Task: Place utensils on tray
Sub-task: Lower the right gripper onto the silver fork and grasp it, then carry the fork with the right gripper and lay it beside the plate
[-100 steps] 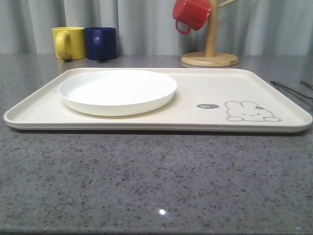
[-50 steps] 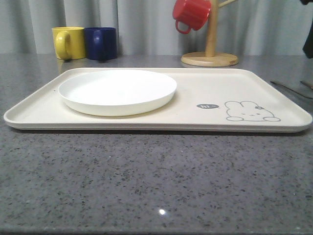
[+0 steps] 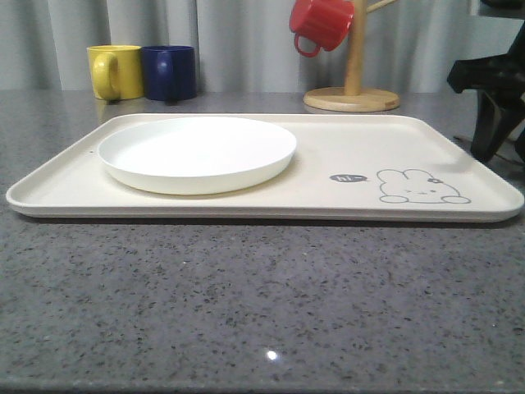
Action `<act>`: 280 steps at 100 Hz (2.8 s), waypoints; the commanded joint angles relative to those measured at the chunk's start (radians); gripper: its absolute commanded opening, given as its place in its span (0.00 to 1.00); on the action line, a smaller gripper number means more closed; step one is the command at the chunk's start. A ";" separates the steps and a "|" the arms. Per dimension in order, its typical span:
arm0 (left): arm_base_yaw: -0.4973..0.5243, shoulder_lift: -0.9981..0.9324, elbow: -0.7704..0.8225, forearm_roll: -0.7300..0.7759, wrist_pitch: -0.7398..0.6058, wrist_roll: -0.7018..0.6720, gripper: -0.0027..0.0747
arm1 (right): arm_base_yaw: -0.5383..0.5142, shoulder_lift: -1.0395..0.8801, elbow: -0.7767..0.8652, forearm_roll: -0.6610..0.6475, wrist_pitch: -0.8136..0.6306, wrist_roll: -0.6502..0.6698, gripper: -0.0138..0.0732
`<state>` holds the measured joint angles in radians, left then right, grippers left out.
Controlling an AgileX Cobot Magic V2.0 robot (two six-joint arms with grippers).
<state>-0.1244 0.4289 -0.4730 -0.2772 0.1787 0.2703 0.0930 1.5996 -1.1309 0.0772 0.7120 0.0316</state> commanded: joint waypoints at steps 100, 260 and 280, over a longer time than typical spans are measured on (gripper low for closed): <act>0.000 0.004 -0.028 -0.007 -0.084 -0.003 0.01 | 0.219 -0.177 -0.139 -0.077 0.001 0.363 0.15; 0.000 0.004 -0.028 -0.007 -0.084 -0.003 0.01 | 0.483 0.045 -0.139 -0.447 -0.143 0.903 0.50; 0.000 0.004 -0.028 -0.007 -0.084 -0.003 0.01 | 0.458 -0.054 -0.139 -0.475 -0.094 0.847 0.50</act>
<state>-0.1244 0.4289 -0.4730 -0.2772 0.1787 0.2703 0.5736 1.6404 -1.2378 -0.3537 0.6211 0.9243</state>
